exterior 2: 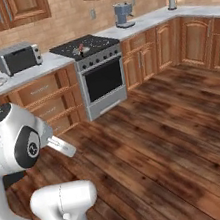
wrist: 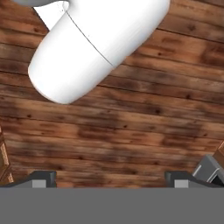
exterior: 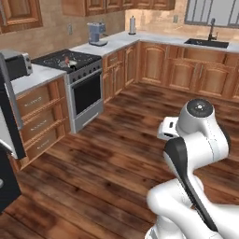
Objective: Place the cold items (peach and lemon wedge) from the fridge in one tupperware on the dining counter. Place the warm items (kebab skewer and hot dog) in the stove area in another tupperware.
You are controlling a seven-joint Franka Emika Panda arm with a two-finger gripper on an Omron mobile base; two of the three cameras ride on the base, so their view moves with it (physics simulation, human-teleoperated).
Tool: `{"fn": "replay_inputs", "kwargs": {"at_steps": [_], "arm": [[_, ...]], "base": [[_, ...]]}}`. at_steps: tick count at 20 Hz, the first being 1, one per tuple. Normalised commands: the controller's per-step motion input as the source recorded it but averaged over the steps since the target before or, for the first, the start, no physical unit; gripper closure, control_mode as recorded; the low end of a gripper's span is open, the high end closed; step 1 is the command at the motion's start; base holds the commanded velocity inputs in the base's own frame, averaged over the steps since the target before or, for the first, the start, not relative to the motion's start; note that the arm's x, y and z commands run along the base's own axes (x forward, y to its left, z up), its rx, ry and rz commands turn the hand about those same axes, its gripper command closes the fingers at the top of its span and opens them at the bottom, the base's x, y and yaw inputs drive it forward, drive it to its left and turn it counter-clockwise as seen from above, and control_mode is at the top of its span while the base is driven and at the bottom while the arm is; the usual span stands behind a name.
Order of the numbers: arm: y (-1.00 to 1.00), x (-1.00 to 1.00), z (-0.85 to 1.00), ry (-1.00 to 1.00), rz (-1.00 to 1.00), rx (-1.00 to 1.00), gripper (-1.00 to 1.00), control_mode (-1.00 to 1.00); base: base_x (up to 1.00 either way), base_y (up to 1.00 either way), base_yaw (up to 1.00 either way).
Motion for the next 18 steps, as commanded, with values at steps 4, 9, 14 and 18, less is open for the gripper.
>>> {"fn": "replay_inputs", "kwargs": {"at_steps": [4, 9, 14, 18], "arm": [[0.00, 0.00, 0.00, 0.00, 0.00, 0.00, -1.00, 1.00], [0.00, 0.00, 0.00, 0.00, 0.00, 0.00, -1.00, 1.00], [0.00, 0.00, 0.00, 0.00, 0.00, 0.00, -1.00, 1.00], [0.00, 0.00, 0.00, 0.00, 0.00, 0.00, -1.00, 1.00]], "base": [[1.00, 0.12, 0.01], [1.00, -0.02, 0.06], [1.00, -0.13, 0.19], [1.00, -0.10, 0.29]]}}
